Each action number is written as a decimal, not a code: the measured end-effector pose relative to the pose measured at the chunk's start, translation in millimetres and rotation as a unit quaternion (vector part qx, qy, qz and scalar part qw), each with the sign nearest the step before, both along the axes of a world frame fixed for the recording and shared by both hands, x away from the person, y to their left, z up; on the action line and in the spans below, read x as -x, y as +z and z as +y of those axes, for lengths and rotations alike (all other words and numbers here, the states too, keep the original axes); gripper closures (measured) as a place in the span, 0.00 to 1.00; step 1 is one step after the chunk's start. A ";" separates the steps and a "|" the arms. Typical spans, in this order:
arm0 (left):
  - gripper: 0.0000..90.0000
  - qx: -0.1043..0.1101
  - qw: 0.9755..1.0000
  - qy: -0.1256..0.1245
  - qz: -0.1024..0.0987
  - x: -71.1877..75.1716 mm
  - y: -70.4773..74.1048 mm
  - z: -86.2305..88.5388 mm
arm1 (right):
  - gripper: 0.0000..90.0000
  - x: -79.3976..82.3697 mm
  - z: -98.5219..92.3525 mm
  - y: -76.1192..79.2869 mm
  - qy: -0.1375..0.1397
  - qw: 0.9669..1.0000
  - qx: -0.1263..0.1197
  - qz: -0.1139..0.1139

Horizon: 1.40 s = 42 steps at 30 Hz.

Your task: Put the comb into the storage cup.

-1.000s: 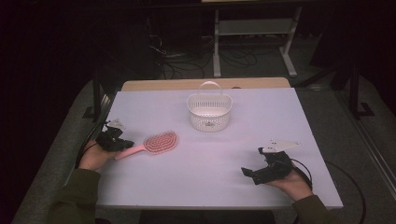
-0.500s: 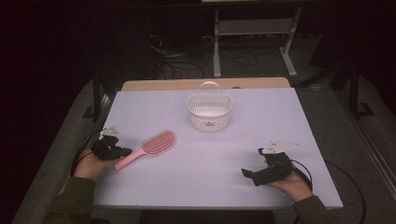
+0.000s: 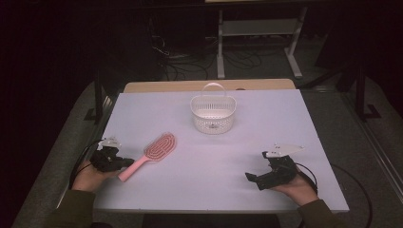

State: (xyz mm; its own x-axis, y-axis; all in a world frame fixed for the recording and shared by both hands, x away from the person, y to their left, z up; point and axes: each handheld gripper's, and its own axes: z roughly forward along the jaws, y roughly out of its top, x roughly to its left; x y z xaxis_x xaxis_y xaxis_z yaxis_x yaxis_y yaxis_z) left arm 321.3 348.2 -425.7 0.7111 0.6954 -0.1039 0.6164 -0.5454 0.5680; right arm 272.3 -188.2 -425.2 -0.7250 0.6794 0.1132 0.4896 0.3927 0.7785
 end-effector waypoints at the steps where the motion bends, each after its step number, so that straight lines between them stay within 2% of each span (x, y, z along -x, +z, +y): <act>1: 1.00 0.001 1.000 0.000 0.000 1.7 -0.1 -0.4 | 0.00 0.1 -0.1 0.0 0.000 1.000 0.000 0.000; 5: 1.00 0.004 1.000 0.004 -0.007 3.7 0.3 -0.4 | 0.00 0.2 -0.4 0.0 0.001 1.000 0.001 0.001; 7: 1.00 0.010 1.000 0.006 -0.020 3.7 4.4 0.7 | 0.00 0.1 -0.5 0.0 0.001 1.000 0.000 0.001; 8: 0.93 0.011 1.000 0.006 -0.021 3.6 5.5 1.0 | 0.00 0.2 -0.4 0.0 0.001 1.000 0.000 0.001; 10: 0.90 0.018 0.999 0.008 -0.035 4.5 10.8 0.1 | 0.00 0.3 -0.3 -0.2 0.001 1.000 0.000 0.001; 14: 0.83 0.041 0.998 -0.002 -0.049 7.4 21.0 -6.4 | 0.00 0.0 0.0 -0.8 0.002 1.000 0.001 0.003; 21: 0.61 0.086 0.994 -0.015 -0.070 9.0 32.1 -26.1 | 0.00 -0.1 -0.7 -1.0 0.002 1.000 0.001 0.003; 25: 0.51 0.114 0.990 -0.023 -0.074 10.3 36.8 -36.7 | 0.00 0.2 -0.5 -1.1 0.001 1.000 0.001 0.003; 27: 0.43 0.122 0.989 -0.028 -0.076 11.1 38.3 -43.9 | 0.00 0.0 -0.6 -1.2 0.001 1.000 0.001 0.003; 29: 0.42 0.125 0.988 -0.032 -0.080 11.6 37.7 -50.9 | 0.00 -0.1 -0.7 -1.2 0.001 1.000 0.001 0.003; 33: 0.31 0.128 0.987 -0.041 -0.086 11.3 35.7 -61.5 | 0.00 0.3 -0.8 -1.1 0.002 1.000 0.001 0.003; 34: 0.31 0.129 0.987 -0.043 -0.089 11.0 35.1 -64.0 | 0.00 0.3 -0.8 -1.1 0.002 1.000 0.001 0.003; 38: 0.17 0.130 0.985 -0.052 -0.099 10.8 32.6 -74.9 | 0.00 0.4 -1.4 -1.1 0.000 1.000 0.000 0.004; 42: 0.12 0.126 0.985 -0.061 -0.101 10.9 28.9 -85.5 | 0.00 0.7 -1.4 -1.1 -0.001 1.000 -0.002 0.004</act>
State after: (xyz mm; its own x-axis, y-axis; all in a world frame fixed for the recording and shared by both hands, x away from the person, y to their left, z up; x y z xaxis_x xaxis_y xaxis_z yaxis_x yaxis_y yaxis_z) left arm 310.5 262.7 -396.8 0.8117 0.5733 -0.1114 0.4162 -0.4339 0.7991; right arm 271.7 -189.6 -426.2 -0.7226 0.6805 0.1211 0.4959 0.3883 0.7767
